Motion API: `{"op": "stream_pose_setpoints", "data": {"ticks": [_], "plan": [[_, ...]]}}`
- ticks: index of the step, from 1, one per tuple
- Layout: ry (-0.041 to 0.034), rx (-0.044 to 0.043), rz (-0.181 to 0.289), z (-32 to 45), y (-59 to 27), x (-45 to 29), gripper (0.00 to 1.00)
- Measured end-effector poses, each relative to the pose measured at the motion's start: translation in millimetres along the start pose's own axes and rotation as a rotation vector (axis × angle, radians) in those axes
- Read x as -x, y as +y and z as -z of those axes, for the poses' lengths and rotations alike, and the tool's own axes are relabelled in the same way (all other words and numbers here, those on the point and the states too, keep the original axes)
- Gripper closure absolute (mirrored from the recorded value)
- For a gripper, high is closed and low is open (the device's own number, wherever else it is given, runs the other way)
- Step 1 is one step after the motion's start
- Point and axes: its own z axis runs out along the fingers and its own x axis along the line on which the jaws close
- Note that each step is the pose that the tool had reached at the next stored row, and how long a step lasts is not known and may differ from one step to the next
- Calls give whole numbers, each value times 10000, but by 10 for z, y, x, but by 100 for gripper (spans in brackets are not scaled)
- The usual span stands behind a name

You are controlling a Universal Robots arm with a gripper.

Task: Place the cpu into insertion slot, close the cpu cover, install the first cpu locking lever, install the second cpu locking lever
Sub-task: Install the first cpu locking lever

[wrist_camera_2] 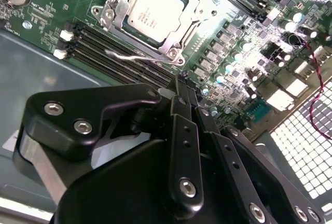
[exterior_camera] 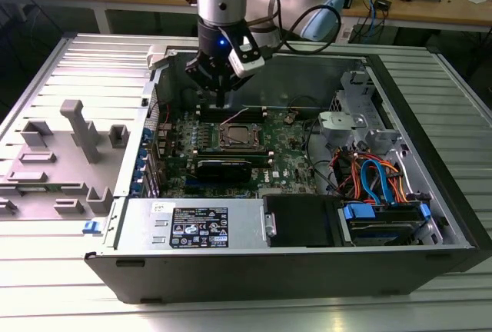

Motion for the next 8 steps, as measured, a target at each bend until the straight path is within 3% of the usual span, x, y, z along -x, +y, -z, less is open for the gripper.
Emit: {"op": "stream_pose_setpoints", "data": {"ticks": [8], "plan": [[2,2,-414,-10,-16,55,89]]}}
